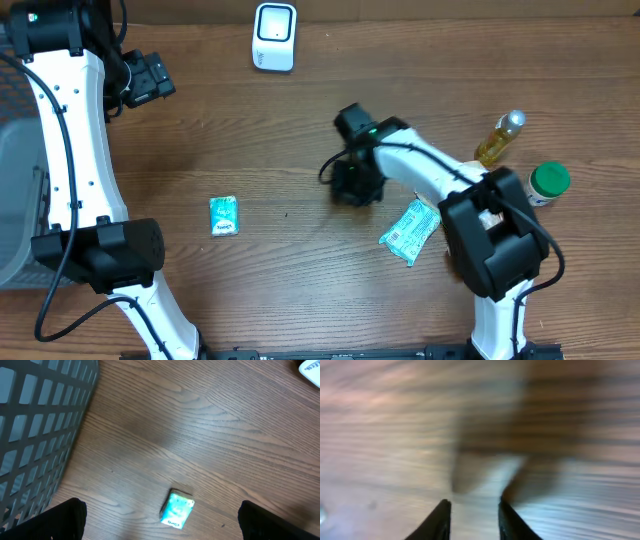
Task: Scan the item barcode
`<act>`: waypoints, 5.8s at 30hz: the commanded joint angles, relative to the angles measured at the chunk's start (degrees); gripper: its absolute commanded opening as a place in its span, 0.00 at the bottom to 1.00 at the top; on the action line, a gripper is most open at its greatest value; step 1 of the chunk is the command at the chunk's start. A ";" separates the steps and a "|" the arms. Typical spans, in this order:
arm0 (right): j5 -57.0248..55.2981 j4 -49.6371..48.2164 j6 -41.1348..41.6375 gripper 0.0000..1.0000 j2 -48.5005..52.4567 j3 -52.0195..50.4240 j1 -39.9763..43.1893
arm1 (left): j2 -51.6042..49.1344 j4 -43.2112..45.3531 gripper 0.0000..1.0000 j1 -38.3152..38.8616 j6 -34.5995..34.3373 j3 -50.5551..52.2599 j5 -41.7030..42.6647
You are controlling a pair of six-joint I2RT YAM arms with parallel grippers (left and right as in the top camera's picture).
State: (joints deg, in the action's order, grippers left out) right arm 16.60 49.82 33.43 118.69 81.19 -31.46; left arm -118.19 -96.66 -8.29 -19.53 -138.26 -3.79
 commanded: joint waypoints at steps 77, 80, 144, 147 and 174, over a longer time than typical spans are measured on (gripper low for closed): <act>-17.64 -20.04 8.15 0.04 -1.92 -0.55 -14.82 | 1.31 -0.13 1.00 0.07 0.24 0.22 0.26; -14.53 -15.54 7.85 0.04 -2.34 -0.55 -11.67 | 1.31 -0.13 1.00 0.07 0.24 0.22 0.24; 67.01 29.92 -69.13 0.04 -14.95 -0.35 13.51 | 1.31 -0.13 1.00 0.07 0.24 0.22 0.26; 69.29 43.28 -85.40 0.04 -14.97 -0.35 14.58 | 1.31 -0.13 0.99 0.07 0.24 0.22 0.26; 71.60 47.32 -90.25 0.04 -15.67 -0.59 13.14 | 1.31 -0.11 1.00 0.07 0.24 0.22 0.24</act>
State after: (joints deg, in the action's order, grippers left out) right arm 83.85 97.12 -54.30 104.40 80.79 -18.13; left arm -118.19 -96.66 -8.29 -19.53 -138.26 -3.64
